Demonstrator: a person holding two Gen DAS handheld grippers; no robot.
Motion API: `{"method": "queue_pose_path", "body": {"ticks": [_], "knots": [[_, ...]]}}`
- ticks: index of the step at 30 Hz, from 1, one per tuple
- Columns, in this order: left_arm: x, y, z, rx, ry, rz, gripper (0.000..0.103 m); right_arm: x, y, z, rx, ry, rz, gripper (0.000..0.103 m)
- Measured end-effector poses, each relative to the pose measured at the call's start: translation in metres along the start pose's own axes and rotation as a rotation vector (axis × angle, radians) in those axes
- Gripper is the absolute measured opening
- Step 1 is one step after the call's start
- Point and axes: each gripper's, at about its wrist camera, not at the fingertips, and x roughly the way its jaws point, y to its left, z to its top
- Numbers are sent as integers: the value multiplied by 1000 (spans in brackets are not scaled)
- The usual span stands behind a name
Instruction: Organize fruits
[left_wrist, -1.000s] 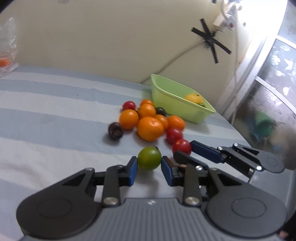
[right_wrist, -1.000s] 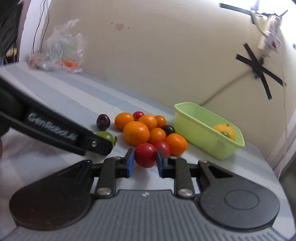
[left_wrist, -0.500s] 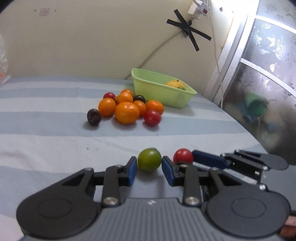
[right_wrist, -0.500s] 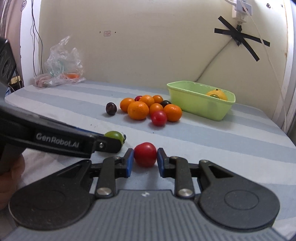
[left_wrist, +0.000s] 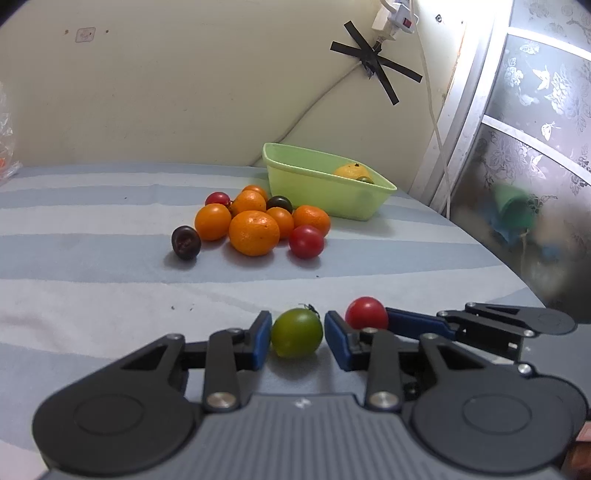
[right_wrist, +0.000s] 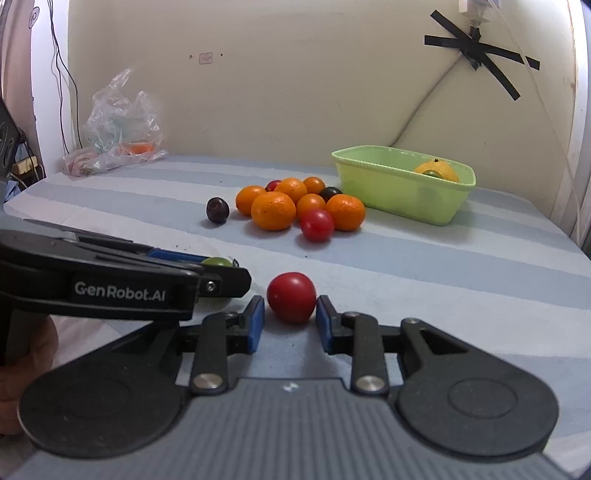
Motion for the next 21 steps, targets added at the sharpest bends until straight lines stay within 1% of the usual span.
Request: {"method": "queue_pose_path", "body": {"ticks": [1, 2, 3, 7, 8, 9, 13, 21], "knots": [[0, -1, 0, 3, -1, 2, 30, 0, 1, 0, -2, -1, -2, 34], [0, -1, -1, 6, -2, 3, 30, 0, 1, 0, -2, -1, -4, 36], [0, -2, -1, 8, -3, 3, 30, 0, 1, 0, 1, -1, -7, 42], [-1, 0, -1, 4, -4, -2, 30, 1, -4, 0, 26, 3, 1, 42], [-1, 0, -1, 4, -5, -3, 30, 1, -4, 0, 25, 1, 0, 39], [-2, 0, -2, 3, -5, -4, 30, 0, -3, 0, 20, -3, -3, 30], [-2, 1, -2, 0, -8, -7, 30, -4, 2, -2, -11, -27, -33, 30], [-3, 3, -2, -15, -8, -14, 31, -5, -1, -2, 9, -33, -49, 30]]}}
